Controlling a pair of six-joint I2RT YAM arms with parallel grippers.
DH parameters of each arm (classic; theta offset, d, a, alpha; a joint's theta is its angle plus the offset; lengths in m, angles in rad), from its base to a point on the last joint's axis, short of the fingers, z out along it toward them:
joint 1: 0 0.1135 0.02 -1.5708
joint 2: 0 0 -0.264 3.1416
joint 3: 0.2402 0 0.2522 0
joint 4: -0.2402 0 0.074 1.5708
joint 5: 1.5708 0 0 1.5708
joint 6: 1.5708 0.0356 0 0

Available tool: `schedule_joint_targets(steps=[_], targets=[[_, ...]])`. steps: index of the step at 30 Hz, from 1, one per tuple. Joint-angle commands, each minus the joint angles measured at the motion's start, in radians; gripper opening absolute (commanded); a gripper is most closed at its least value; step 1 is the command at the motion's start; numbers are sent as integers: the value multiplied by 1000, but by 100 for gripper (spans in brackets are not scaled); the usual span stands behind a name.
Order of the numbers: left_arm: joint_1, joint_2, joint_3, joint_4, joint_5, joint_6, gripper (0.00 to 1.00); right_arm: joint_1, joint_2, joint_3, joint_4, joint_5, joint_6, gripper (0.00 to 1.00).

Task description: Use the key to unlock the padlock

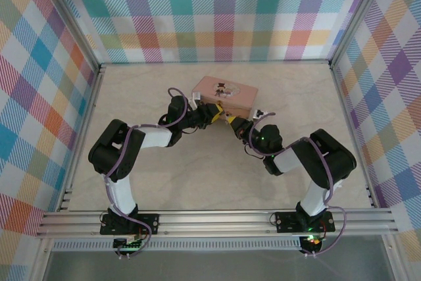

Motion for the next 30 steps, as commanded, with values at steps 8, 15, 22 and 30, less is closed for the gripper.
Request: schedule_joint_targets(steps=[8,15,22,30], targets=[[-18,0,-7,122,14,-19,16,10,15,47,-12,13,-3,0],[-18,2,-11,132,13,-22,16,13,36,56,0,7,2,0],[-18,8,-12,142,16,-28,16,14,38,64,7,1,-1,0],[-18,14,-15,145,18,-28,16,16,49,74,23,-9,0,0]])
